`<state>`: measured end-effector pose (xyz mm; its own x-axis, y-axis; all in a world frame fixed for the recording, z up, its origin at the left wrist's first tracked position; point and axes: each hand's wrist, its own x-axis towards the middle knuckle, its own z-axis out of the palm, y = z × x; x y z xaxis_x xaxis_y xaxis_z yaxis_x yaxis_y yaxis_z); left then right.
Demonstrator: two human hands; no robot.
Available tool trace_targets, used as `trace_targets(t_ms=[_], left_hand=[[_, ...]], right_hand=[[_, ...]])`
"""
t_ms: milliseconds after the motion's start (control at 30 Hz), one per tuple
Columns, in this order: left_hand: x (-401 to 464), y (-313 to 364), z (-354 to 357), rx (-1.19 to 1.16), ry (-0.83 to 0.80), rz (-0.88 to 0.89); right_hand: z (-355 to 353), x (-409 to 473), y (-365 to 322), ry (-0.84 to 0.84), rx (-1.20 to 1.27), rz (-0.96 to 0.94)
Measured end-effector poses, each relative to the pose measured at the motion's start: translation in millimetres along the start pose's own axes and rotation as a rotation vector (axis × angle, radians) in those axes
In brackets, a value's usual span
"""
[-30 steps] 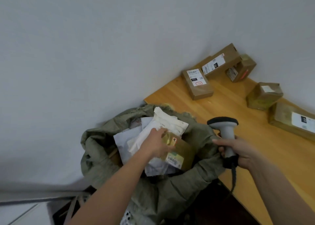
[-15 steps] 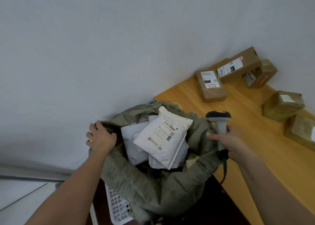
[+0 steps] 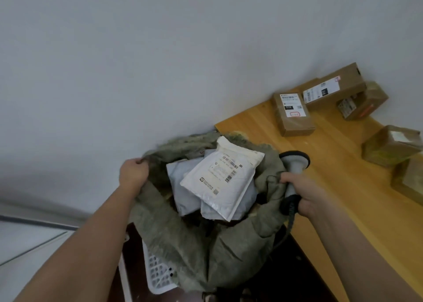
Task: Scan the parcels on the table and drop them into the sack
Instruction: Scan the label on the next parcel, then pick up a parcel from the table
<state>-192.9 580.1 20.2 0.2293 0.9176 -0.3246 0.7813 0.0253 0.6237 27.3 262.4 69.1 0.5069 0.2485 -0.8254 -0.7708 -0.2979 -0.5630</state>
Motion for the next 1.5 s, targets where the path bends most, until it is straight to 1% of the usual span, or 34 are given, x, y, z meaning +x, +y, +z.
trace_targets(t_ms=[33,67,100,133,167,233,267,300,333,433,500,567,667,700,733,767,833,867,933,967,1000,1033,1067,1133,1167,1200,1267,1333,1367,1400,1433,1500], left_hand=[[7.4,2.0,-16.6,-0.115,0.207,-0.046],[11.8,3.1,-35.4,-0.224,0.371,-0.097],[17.5,-2.8,-48.2,-0.307,0.479,-0.150],[19.1,-9.5,-56.2,-0.331,0.517,-0.199],[16.1,-13.4,-58.9,-0.303,0.510,-0.230],[8.9,-24.7,-50.7,-0.119,0.349,-0.281],[5.9,-28.1,-43.6,-0.016,0.263,-0.298],[1.0,-27.3,-35.8,0.048,0.184,-0.282],[-2.9,-24.3,-28.3,0.055,0.114,-0.241],[-13.6,-1.0,-10.5,0.087,-0.012,-0.074],[-17.9,14.9,-3.0,0.135,-0.028,-0.016],[-18.2,20.2,-9.0,0.134,0.027,-0.012],[-11.4,11.4,-18.3,0.074,0.164,-0.090],[-13.5,9.8,-20.3,0.056,0.191,-0.131],[-15.3,11.1,-23.5,0.031,0.215,-0.149],[-15.2,14.9,-27.9,-0.013,0.242,-0.145],[-11.7,33.5,-41.7,-0.105,0.312,-0.067],[-7.4,47.9,-50.8,-0.146,0.364,-0.028],[3.1,72.3,-67.4,-0.237,0.476,0.038],[7.9,78.4,-72.1,-0.285,0.513,0.058],[7.9,79.7,-72.3,-0.289,0.510,0.086],[5.1,76.7,-67.3,-0.228,0.464,0.115],[3.4,69.5,-56.7,-0.129,0.392,0.138],[-1.9,55.4,-35.5,-0.012,0.215,0.169],[-4.9,55.0,-32.7,0.002,0.186,0.203],[-5.0,61.4,-34.8,-0.012,0.211,0.243],[-2.0,78.8,-45.5,-0.064,0.335,0.296],[-1.3,90.6,-57.6,-0.194,0.432,0.331],[-1.5,90.8,-57.4,-0.226,0.443,0.331],[-3.4,87.4,-52.5,-0.200,0.405,0.324],[-4.8,81.4,-42.3,-0.119,0.339,0.310],[-9.0,70.6,-24.8,0.008,0.197,0.285]], right_hand=[[-1.3,-1.9,-2.3,-0.008,0.033,-0.048],[-4.6,-5.7,-2.5,-0.018,0.056,-0.074],[-9.4,-10.9,-0.7,-0.041,0.068,-0.072],[-15.3,-13.8,2.7,-0.071,0.103,-0.061],[-21.0,-15.4,6.1,-0.091,0.169,-0.046],[-21.8,-12.4,9.2,-0.101,0.313,-0.014],[-15.3,-9.7,10.6,-0.065,0.340,-0.006],[-4.1,-10.1,13.0,-0.046,0.309,-0.004],[11.3,-16.0,15.2,-0.067,0.237,-0.002],[54.8,-38.5,33.3,-0.242,-0.022,0.055],[61.5,-46.3,37.9,-0.317,0.000,0.049],[53.2,-50.5,30.4,-0.394,0.169,-0.024],[35.4,-62.2,13.3,-0.528,0.303,-0.111],[34.5,-67.7,7.6,-0.577,0.307,-0.150],[37.6,-70.6,2.1,-0.565,0.276,-0.166],[43.5,-70.4,-4.4,-0.515,0.224,-0.171],[53.7,-69.0,-10.3,-0.333,0.105,-0.170],[51.7,-68.1,-9.0,-0.269,0.076,-0.170],[41.7,-67.5,-4.0,-0.239,0.060,-0.161],[36.0,-67.8,-1.5,-0.259,0.093,-0.159],[30.3,-67.9,1.5,-0.277,0.189,-0.159],[26.2,-62.1,4.7,-0.262,0.286,-0.171],[27.9,-56.4,6.4,-0.171,0.339,-0.145],[36.0,-51.3,4.1,0.035,0.294,-0.047],[37.5,-51.3,2.2,0.089,0.262,-0.026],[35.9,-50.6,0.4,0.099,0.261,-0.038],[31.5,-51.4,-7.2,0.073,0.340,-0.091],[24.0,-56.3,-10.6,0.075,0.431,-0.164],[22.8,-55.2,-8.9,0.080,0.462,-0.160],[23.2,-51.8,-4.3,0.092,0.470,-0.138],[24.1,-48.0,2.9,0.129,0.440,-0.090],[25.2,-44.8,13.0,0.169,0.311,-0.021]])
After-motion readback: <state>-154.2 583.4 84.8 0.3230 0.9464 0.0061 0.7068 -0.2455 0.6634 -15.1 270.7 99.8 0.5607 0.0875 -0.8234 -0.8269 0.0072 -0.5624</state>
